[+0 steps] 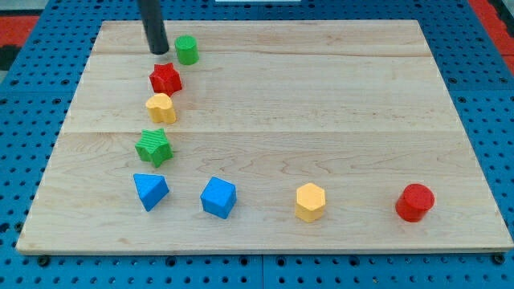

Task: Move your arm towards the blue triangle

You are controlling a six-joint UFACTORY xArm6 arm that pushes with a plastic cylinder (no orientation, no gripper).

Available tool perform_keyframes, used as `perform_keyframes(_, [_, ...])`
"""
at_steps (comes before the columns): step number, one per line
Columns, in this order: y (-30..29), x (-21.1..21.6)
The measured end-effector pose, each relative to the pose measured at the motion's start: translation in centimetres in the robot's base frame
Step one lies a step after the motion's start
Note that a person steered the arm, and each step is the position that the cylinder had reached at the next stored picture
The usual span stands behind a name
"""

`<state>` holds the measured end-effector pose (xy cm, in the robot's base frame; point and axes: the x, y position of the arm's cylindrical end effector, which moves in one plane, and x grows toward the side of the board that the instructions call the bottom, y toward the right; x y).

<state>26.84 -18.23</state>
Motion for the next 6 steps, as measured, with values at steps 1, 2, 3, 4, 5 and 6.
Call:
perform_keyframes(1, [-9.0, 2.6])
perform_keyframes(2, [-11.9, 13.4])
perform_keyframes(3, [-11.0, 25.1])
perform_keyframes(4, [-3.9, 31.3])
perform_keyframes(5, [1.9, 31.2])
perform_keyframes(6, [5.8, 28.4])
